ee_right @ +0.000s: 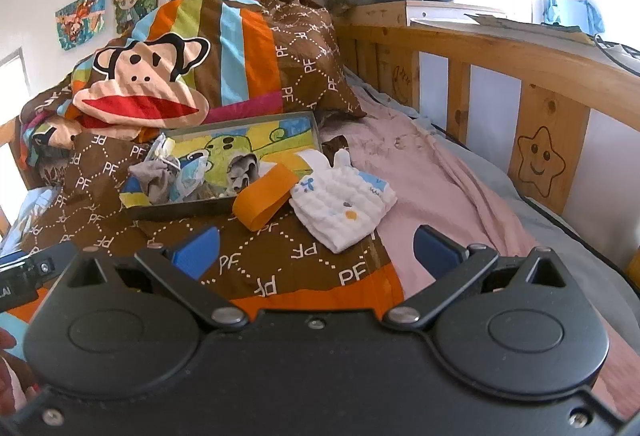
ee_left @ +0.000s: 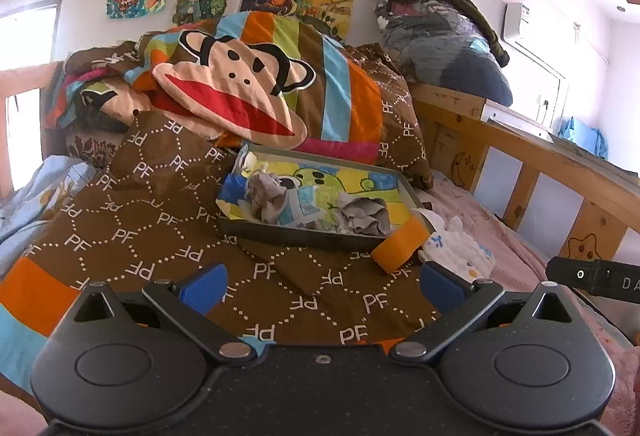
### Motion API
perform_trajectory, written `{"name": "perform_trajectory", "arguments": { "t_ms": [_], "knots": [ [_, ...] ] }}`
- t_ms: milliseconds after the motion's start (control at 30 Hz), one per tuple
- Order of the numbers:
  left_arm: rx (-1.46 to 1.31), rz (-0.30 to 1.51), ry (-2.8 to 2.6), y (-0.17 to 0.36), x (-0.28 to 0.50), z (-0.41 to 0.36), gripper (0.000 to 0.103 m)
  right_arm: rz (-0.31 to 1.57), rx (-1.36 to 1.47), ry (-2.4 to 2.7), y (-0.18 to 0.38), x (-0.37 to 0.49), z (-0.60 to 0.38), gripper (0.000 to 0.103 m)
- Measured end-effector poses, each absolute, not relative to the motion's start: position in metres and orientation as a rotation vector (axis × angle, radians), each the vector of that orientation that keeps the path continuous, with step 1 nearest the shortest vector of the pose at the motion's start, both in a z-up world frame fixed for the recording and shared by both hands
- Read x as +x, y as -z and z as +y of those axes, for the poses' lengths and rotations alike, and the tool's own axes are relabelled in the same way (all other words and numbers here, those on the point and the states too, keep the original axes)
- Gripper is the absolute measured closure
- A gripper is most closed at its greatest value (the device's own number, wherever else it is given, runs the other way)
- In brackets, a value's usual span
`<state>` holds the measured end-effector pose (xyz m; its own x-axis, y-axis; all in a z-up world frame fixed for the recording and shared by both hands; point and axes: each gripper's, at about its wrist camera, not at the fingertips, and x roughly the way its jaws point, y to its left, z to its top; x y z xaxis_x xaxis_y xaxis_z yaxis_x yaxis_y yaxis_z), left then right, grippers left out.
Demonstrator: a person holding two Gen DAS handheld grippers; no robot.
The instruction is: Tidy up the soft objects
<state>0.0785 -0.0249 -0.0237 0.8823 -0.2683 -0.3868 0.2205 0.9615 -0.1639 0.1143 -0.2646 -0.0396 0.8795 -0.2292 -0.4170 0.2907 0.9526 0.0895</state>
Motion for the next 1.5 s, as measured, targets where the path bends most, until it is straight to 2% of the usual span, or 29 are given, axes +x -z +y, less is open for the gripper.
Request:
{"name": "perform_trajectory", "arguments": {
  "t_ms": [567, 933, 1267, 1500],
  "knots": [
    [-0.151, 0.515, 0.264, 0.041, 0.108, -0.02, 0.001, 0.511, 0.176, 0.26, 0.05, 0.152, -0.266, 0.0],
    [-0.225, 0.61, 0.302, 0.058, 0.163, -0.02, 0.001, 0.59, 0.187, 0.267, 0.069, 0.241, -0.289, 0.0],
    [-0.288, 0.688, 0.363, 0.081, 0.236, -0.05, 0.001, 0.61, -0.135, 0.279, 0.112, 0.322, -0.3, 0.0],
    [-0.352, 0.735, 0.416, 0.1, 0.286, -0.087, 0.001, 0.614, -0.202, 0.201, 0.137, 0.352, -0.296, 0.001]
  ]
}}
